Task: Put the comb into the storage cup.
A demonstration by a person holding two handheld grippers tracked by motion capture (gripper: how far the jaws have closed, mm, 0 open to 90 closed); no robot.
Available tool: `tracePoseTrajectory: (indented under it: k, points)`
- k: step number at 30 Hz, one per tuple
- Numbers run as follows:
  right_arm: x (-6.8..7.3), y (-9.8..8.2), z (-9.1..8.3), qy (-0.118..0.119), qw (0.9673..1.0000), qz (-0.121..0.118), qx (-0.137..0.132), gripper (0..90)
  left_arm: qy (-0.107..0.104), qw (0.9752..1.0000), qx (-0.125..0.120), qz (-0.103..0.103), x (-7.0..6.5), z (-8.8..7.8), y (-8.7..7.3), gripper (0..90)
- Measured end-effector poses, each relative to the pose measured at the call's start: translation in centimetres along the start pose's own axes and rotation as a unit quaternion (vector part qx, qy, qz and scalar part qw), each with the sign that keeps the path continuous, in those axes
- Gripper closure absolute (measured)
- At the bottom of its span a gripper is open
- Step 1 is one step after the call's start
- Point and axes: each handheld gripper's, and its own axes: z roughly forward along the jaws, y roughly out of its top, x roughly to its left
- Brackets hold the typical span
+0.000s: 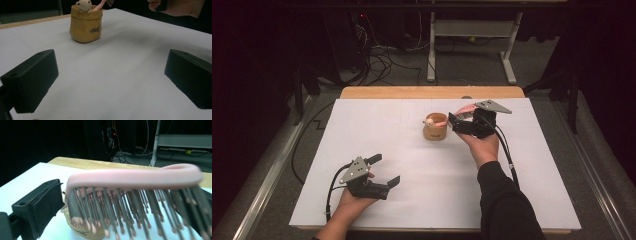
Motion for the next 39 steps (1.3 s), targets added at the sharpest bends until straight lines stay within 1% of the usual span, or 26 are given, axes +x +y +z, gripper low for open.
tracePoseTrajectory:
  k: [6,12,14,16,20,24,28,33,39]
  points:
    - [-0.1,-0.1,-0.9,0.003,1.0000,-0.006,-0.002,0.2,0.000,1.0000,0.003,0.001,0.1,0.1,0.0,0.0]
    - [0.1,-0.4,-2.0,0.006,0.9999,-0.013,-0.002,0.2,0.000,1.0000,0.008,0.003,0.1,0.2,-0.1,0.0]
    - [0.2,-0.6,-2.5,0.007,0.9998,-0.016,-0.002,0.2,0.000,0.9999,0.010,0.005,0.1,0.2,-0.1,0.0]
    - [0.3,-1.1,-3.2,0.010,0.9997,-0.024,-0.001,0.2,0.002,0.9999,0.009,0.003,0.2,0.2,-0.1,0.0]
    - [0.2,-2.5,-4.1,0.013,0.9994,-0.031,0.002,0.2,0.004,0.9999,0.008,-0.004,0.3,0.1,-0.1,0.0]
    - [-0.2,-4.5,-4.7,0.011,0.9990,-0.041,0.011,0.3,0.005,0.9999,0.011,-0.004,0.3,0.1,-0.1,0.0]
    - [-0.7,-6.5,-5.3,0.017,0.9988,-0.043,0.016,0.3,0.011,0.9998,0.014,-0.007,0.5,0.1,-0.1,0.0]
    - [-1.0,-8.4,-6.7,0.022,0.9984,-0.051,0.009,0.2,0.022,0.9995,0.018,-0.013,0.9,-0.1,0.0,0.0]
    - [-1.3,-9.9,-9.0,0.029,0.9981,-0.054,-0.005,0.2,0.033,0.9991,0.024,-0.009,1.2,-0.6,0.0,0.0]
